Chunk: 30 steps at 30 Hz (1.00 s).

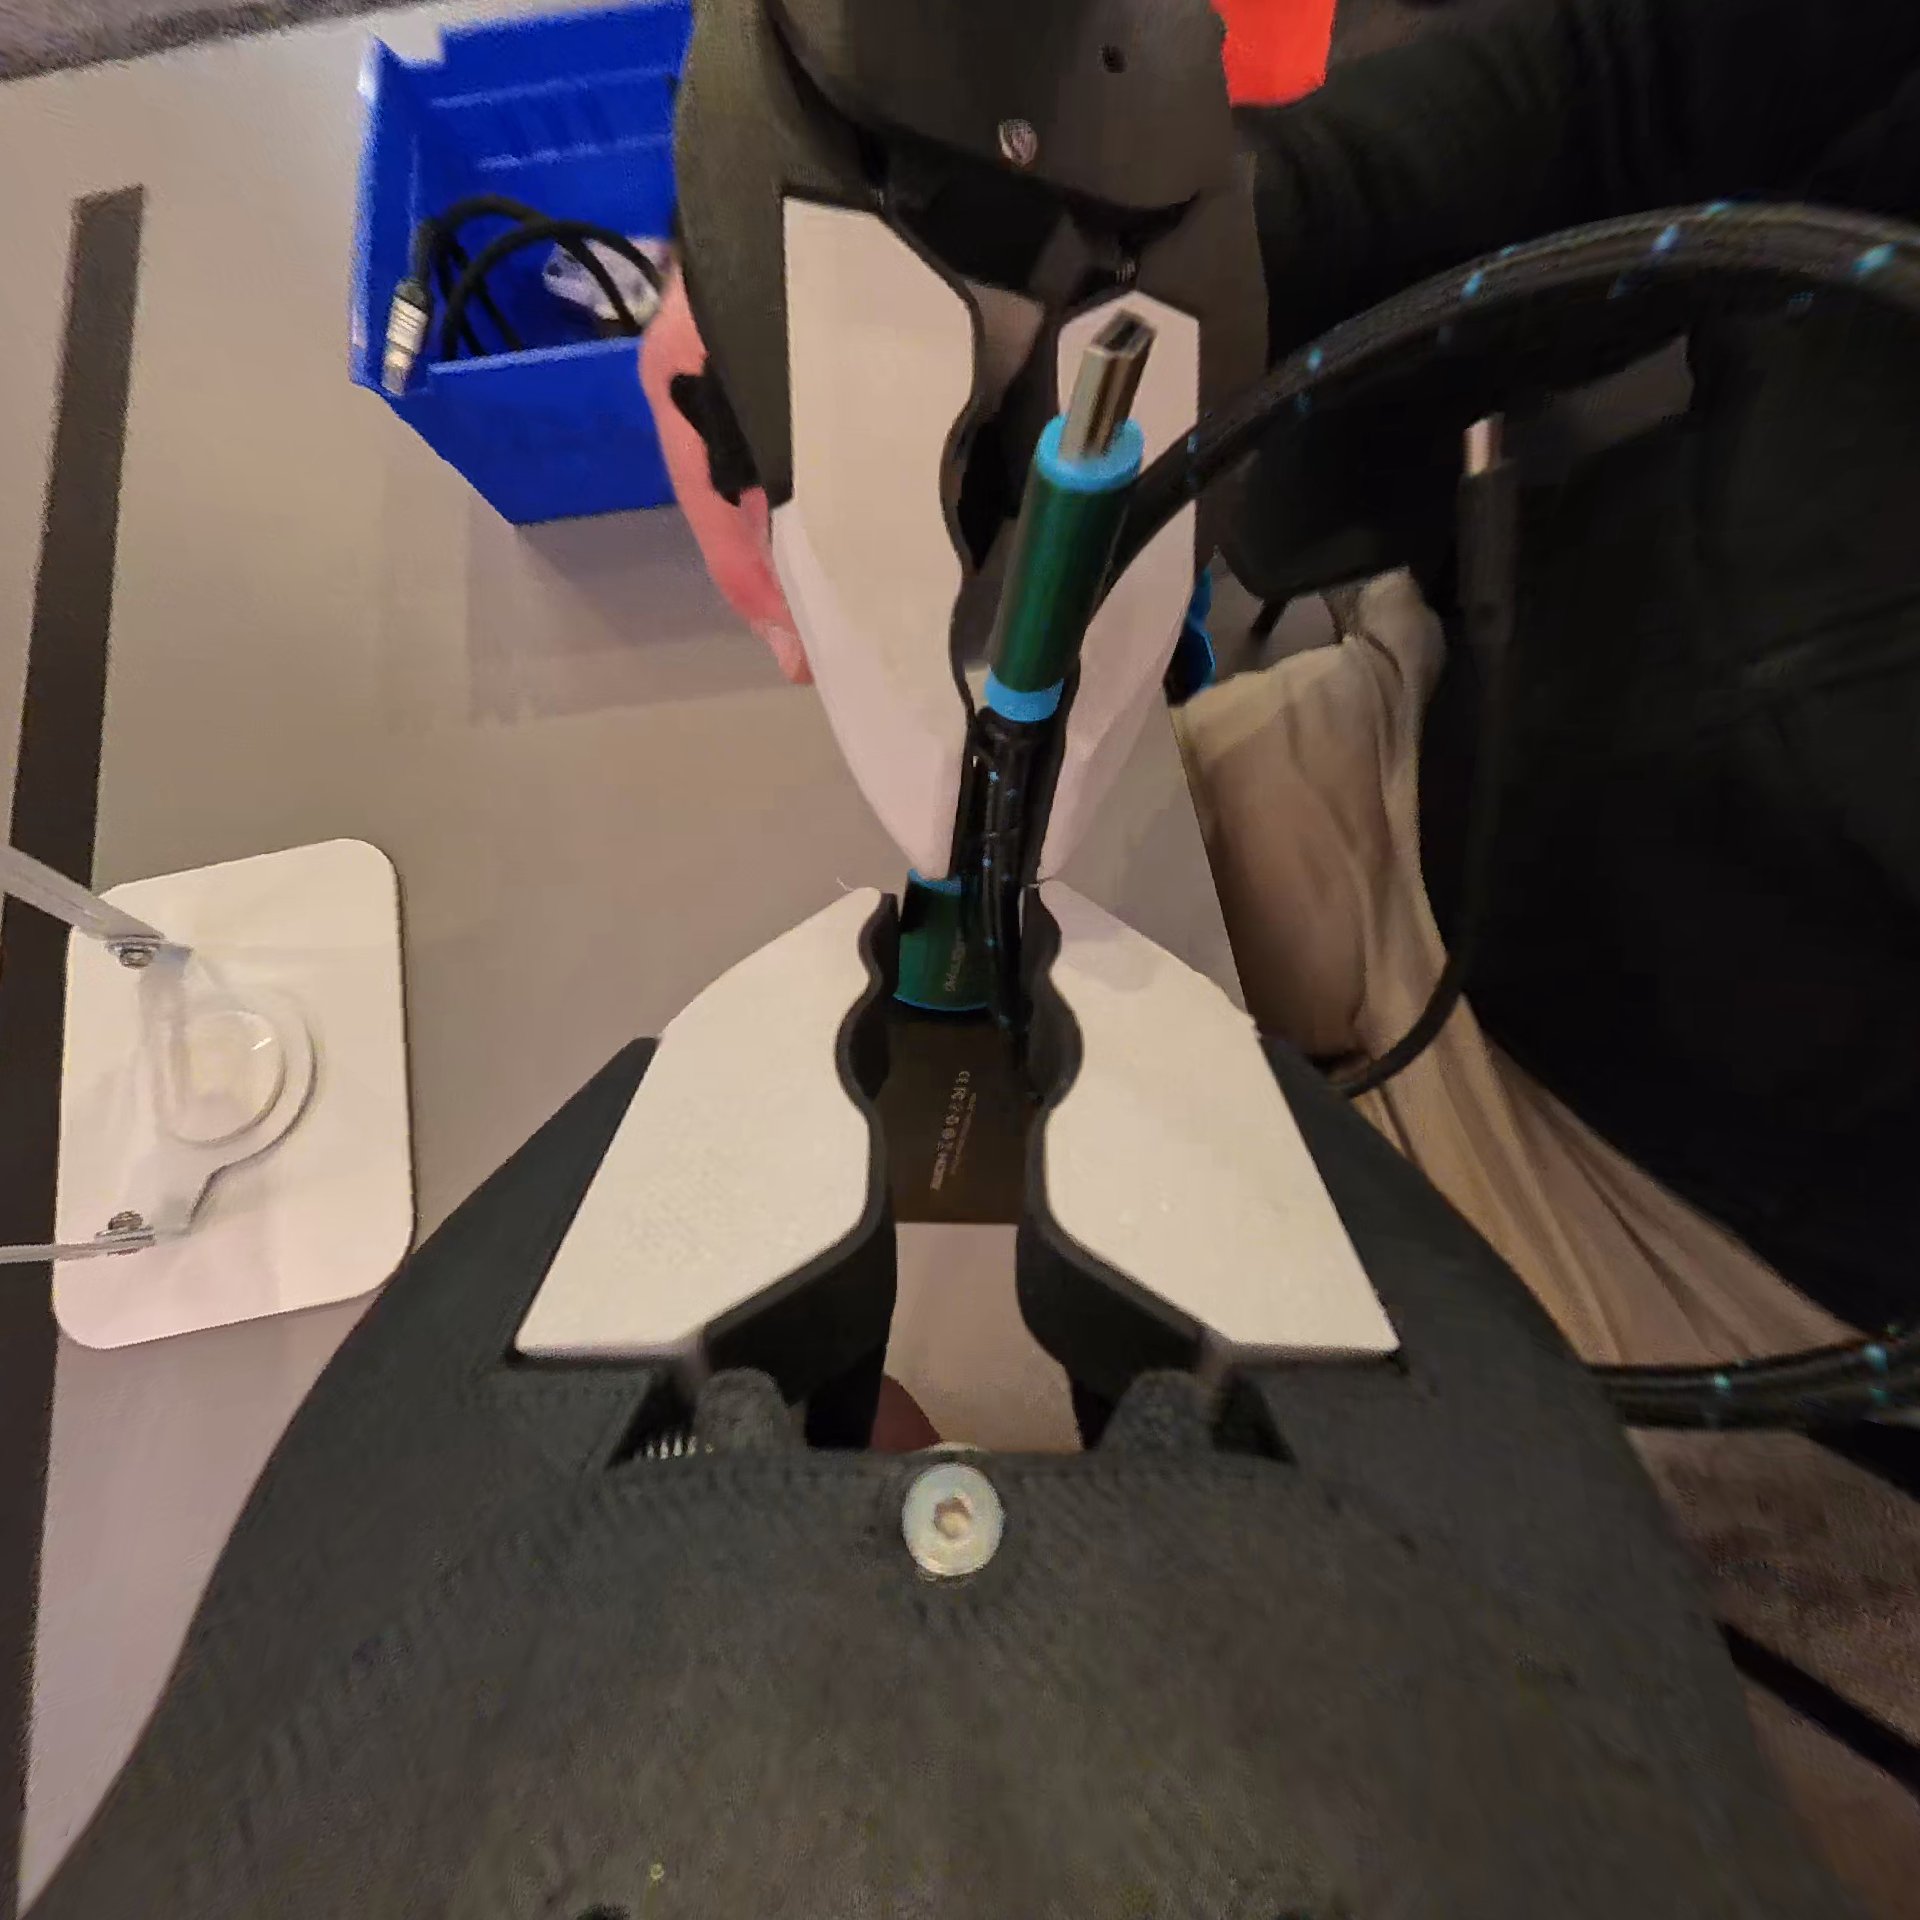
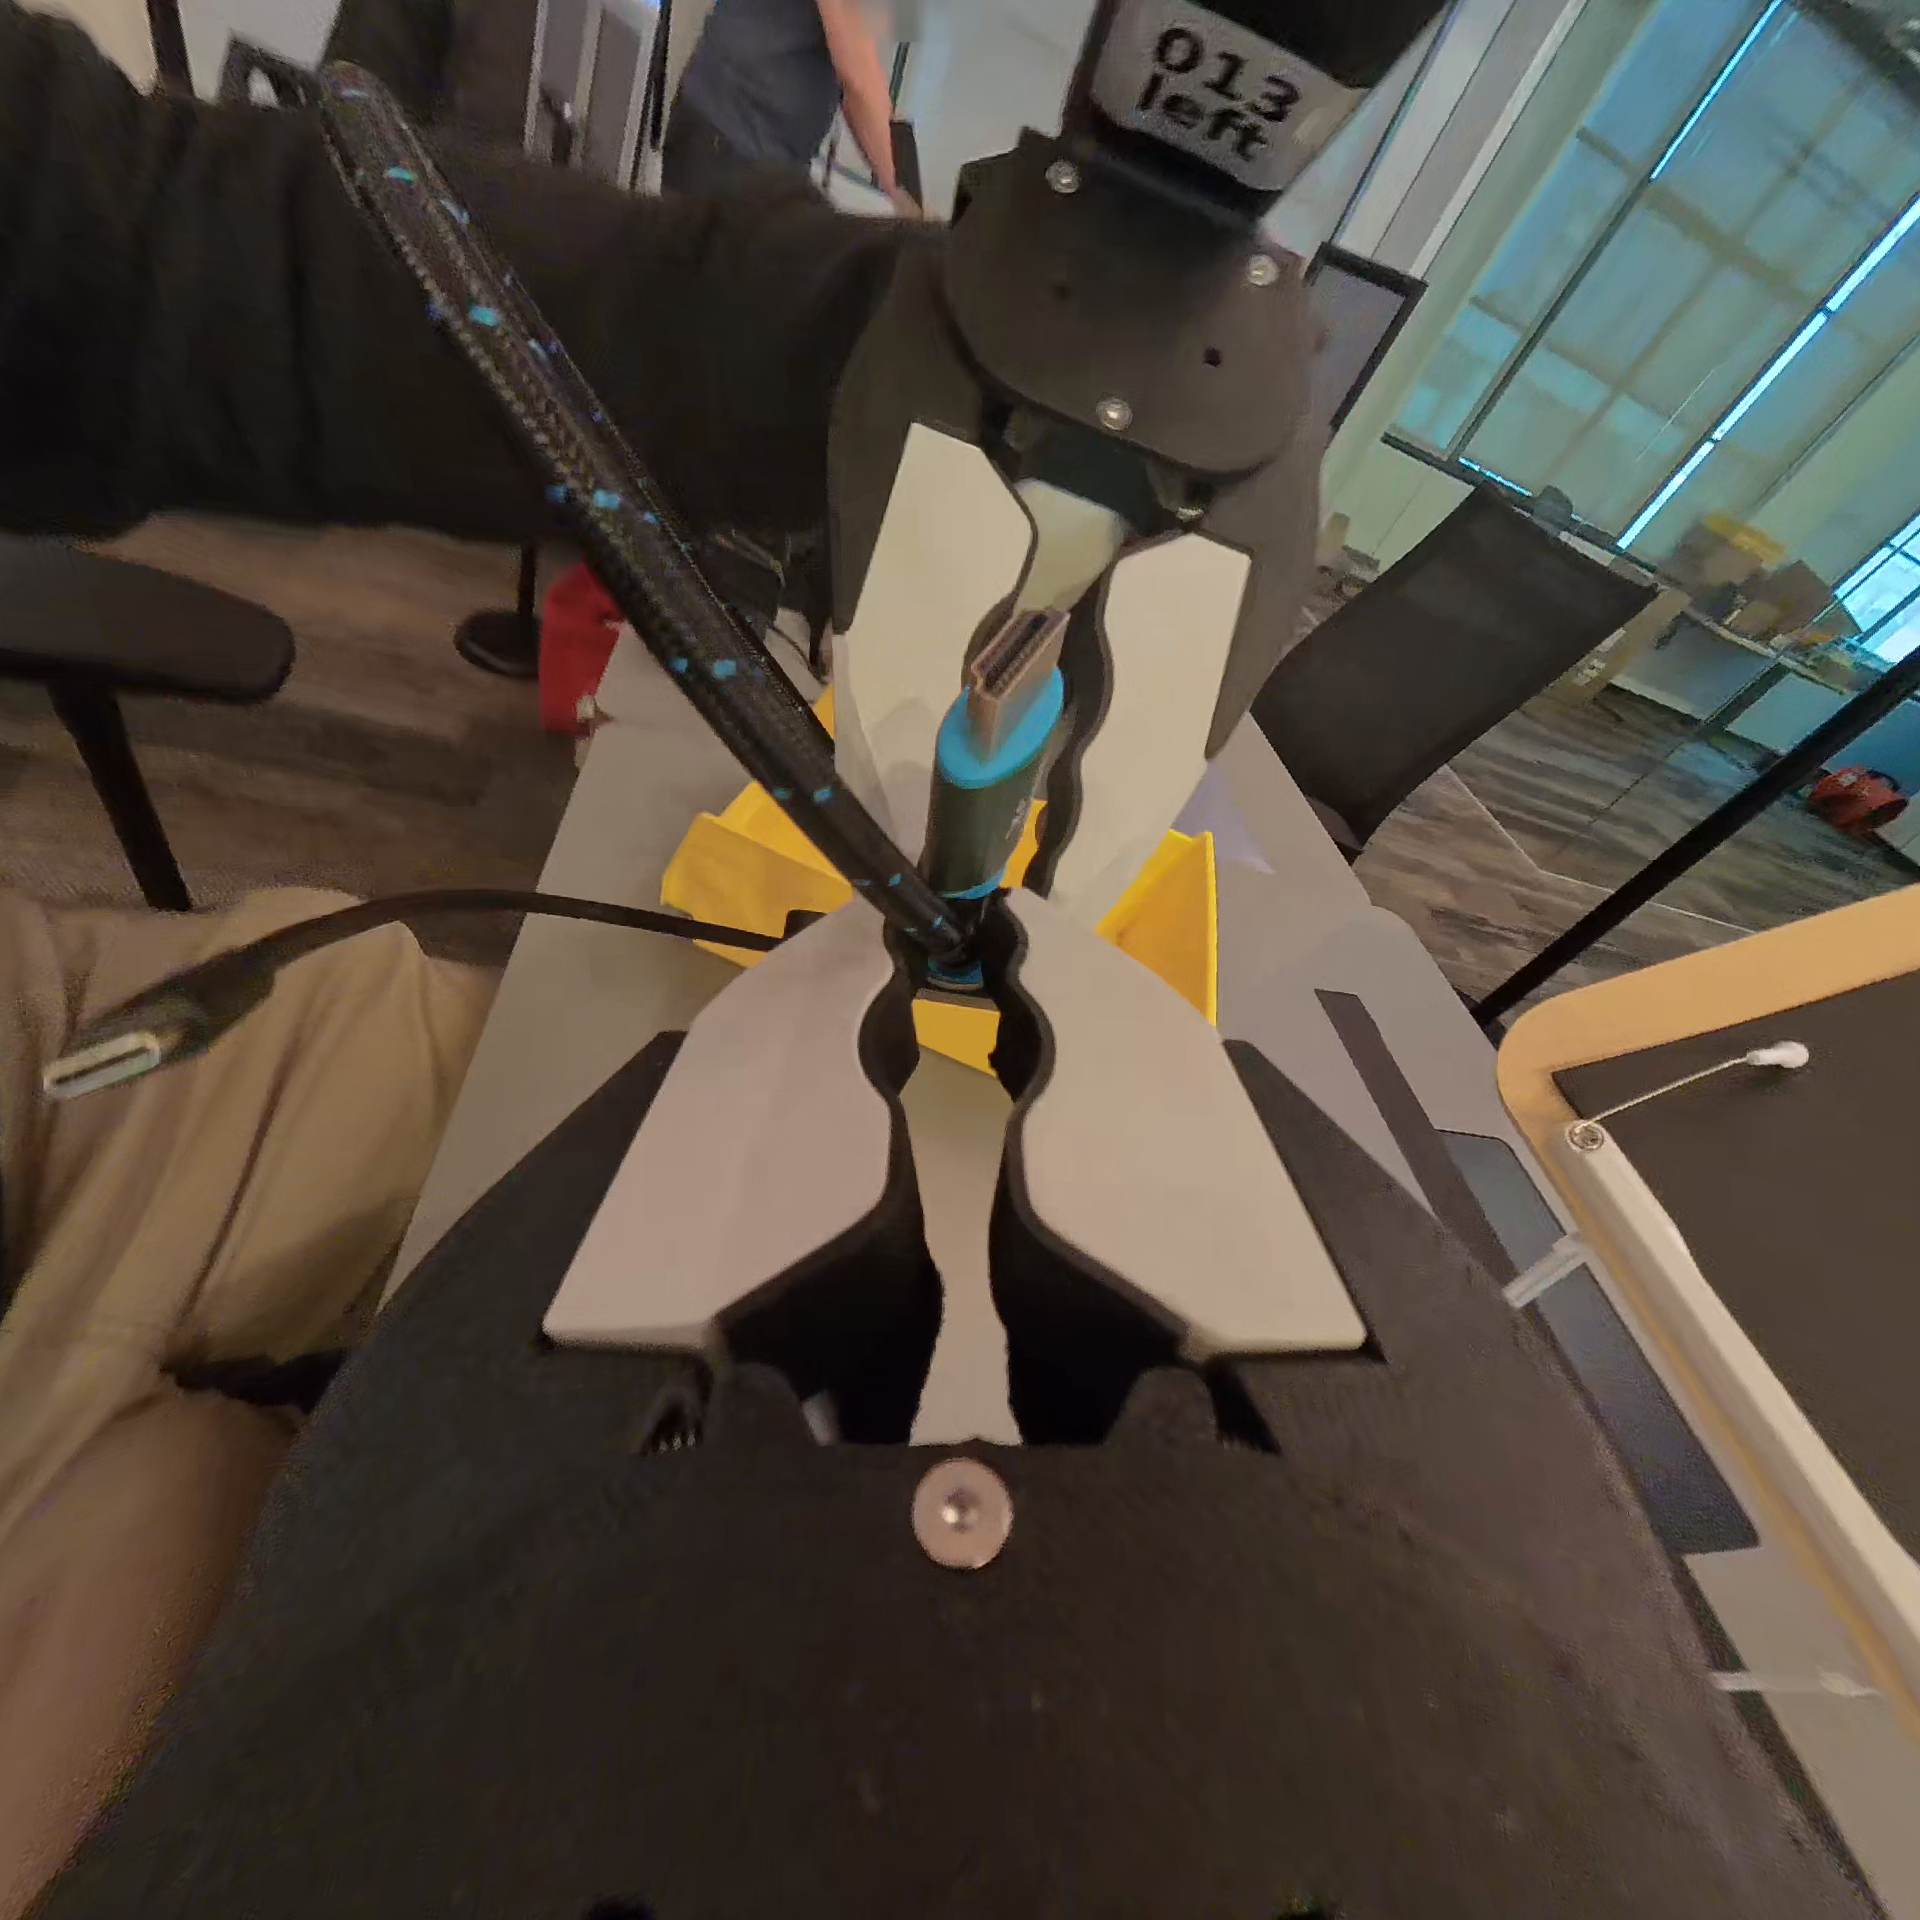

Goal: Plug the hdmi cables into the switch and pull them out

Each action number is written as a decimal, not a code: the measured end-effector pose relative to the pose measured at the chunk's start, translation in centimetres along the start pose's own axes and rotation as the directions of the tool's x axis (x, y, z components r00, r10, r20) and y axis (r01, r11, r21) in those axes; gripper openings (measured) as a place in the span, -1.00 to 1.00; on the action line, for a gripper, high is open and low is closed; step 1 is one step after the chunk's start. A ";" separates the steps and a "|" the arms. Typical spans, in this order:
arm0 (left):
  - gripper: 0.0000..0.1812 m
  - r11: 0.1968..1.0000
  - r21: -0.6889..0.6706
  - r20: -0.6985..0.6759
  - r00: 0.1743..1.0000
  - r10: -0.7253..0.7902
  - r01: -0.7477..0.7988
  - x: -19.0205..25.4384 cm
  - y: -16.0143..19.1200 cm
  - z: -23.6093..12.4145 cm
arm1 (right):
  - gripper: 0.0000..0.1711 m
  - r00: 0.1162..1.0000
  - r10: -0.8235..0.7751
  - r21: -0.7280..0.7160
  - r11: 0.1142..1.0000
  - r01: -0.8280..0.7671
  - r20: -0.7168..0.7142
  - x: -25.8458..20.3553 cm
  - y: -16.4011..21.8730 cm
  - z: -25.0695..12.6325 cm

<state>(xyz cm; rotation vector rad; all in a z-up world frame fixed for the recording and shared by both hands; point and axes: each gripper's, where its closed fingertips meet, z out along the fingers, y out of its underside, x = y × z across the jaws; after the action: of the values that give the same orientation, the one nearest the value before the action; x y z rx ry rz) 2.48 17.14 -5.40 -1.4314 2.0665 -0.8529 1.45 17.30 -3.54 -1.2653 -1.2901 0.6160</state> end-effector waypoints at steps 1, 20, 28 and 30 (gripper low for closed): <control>-0.74 1.000 0.031 0.020 1.000 -0.008 0.007 -0.3 -0.4 -0.3 | -0.89 1.000 0.023 0.020 1.000 -0.023 0.002 0.2 -0.1 -0.3; -0.27 0.894 0.051 0.870 0.459 0.179 -0.446 -1.7 1.1 -6.1 | -0.90 0.876 0.446 0.419 0.771 -0.481 0.183 3.3 -3.7 -4.4; -0.83 0.772 -0.300 0.883 0.142 0.447 -0.561 -0.3 -1.5 -3.4 | -0.88 0.799 0.530 0.379 0.703 -0.601 0.285 2.0 -3.2 -2.8; -0.85 0.786 -0.288 0.890 0.151 0.431 -0.547 -0.3 -1.5 -3.5 | -0.88 0.784 0.541 0.356 0.699 -0.620 0.304 2.0 -2.9 -2.9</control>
<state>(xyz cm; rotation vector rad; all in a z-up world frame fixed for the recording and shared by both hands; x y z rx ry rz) 1.10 17.76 -1.92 -0.6936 1.2918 0.2175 3.76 17.35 0.35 -1.2411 -0.7836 1.4294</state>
